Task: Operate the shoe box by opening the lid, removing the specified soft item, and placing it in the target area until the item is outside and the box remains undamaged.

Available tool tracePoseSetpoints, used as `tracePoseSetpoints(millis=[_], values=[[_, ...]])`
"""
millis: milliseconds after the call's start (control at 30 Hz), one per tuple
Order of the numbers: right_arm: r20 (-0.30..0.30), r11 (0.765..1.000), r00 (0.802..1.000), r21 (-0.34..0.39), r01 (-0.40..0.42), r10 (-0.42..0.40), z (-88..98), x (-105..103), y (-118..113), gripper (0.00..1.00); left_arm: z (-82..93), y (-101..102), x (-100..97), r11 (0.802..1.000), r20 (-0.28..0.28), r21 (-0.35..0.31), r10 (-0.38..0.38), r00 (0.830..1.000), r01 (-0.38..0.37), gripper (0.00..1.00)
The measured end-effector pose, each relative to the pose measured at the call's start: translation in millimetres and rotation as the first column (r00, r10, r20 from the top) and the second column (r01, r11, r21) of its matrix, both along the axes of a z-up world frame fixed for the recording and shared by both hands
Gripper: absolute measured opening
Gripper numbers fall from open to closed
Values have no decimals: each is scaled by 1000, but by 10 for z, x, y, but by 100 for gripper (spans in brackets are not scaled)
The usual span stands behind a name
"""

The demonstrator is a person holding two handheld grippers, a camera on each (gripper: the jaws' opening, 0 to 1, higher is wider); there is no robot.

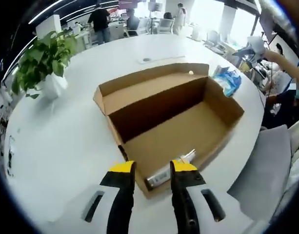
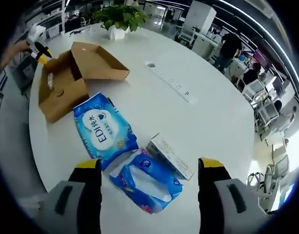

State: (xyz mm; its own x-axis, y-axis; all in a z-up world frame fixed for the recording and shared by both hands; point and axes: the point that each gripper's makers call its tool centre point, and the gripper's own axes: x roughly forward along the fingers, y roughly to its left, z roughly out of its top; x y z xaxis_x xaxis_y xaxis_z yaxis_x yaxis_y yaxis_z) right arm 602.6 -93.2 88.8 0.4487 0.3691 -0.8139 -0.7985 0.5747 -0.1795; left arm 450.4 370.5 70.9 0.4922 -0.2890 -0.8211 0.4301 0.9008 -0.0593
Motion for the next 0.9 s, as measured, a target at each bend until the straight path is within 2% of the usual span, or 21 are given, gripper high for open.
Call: tracePoseSetpoints(millis=[133,233,433,500,533,600,733,867,900], values=[[25,999,999,29,19,-20,104,-107,57,80,-27,-131,10,993,-27,11,-115,993,116,33],[41,997,999,71,31,-34,194,-193,106,83,-37,-192,31,977,-42,34,-208,977,209,34],[64,984,994,159,82,-93,353,-378,175,89,-21,-231,128,953,-62,44,-296,953,299,36],[63,976,992,195,98,-112,389,-460,202,93,-40,-248,137,942,-84,41,-329,941,333,38],[60,973,991,203,107,-121,396,-500,201,94,-59,-249,137,932,-99,49,-353,930,359,39],[52,969,989,211,126,-139,395,-585,199,96,-82,-251,153,922,-107,60,-374,921,381,41],[32,953,982,249,172,-186,407,-767,208,96,-142,-260,179,900,-141,65,-420,897,432,41],[37,947,981,269,173,-190,439,-952,259,96,-168,-300,210,878,-157,57,-462,873,475,42],[35,945,981,276,172,-189,444,-988,276,96,-180,-310,214,867,-168,58,-480,861,495,42]])
